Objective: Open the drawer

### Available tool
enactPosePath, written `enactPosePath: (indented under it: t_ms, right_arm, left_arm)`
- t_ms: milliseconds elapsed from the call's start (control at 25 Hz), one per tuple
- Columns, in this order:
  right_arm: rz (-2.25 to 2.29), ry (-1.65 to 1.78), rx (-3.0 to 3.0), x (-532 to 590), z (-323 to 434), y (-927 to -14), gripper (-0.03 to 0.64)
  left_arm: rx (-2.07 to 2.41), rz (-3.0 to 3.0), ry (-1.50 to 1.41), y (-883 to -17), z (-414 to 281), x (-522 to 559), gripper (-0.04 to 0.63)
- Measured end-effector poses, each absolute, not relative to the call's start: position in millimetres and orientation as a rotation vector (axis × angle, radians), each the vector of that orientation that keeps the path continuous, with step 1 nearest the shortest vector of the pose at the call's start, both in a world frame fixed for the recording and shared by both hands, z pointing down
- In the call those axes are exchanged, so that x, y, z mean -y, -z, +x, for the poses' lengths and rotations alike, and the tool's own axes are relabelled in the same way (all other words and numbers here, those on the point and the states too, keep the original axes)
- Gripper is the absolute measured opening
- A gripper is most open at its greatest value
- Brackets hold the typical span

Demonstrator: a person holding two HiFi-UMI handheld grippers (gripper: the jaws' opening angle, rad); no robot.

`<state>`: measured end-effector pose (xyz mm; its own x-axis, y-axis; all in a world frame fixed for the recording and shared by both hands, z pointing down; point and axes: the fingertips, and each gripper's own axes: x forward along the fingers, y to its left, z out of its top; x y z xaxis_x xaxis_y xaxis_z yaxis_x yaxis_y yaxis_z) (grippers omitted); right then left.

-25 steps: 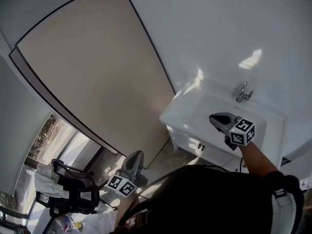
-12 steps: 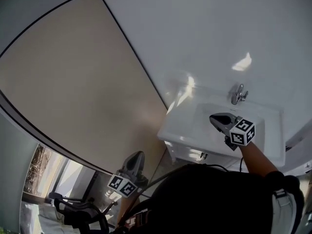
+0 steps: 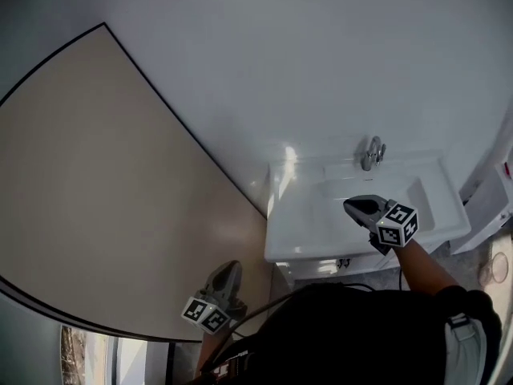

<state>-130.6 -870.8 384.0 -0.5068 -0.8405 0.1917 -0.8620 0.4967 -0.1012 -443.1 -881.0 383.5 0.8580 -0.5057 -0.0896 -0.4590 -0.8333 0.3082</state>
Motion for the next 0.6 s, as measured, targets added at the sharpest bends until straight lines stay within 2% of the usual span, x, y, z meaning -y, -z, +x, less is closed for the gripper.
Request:
enactPosePath:
  t_ms: [280,600]
  right_arm:
    - [1.79,-0.334,2.446,831,-70,-402,0.002]
    - [2.018,-0.365,2.303,772,22,-406,0.002]
  left_arm:
    - [0.437,2.808,0.193,-391,-378,911,0.002]
    - [0.177,2.83,0.12,-391,-264,903,0.002]
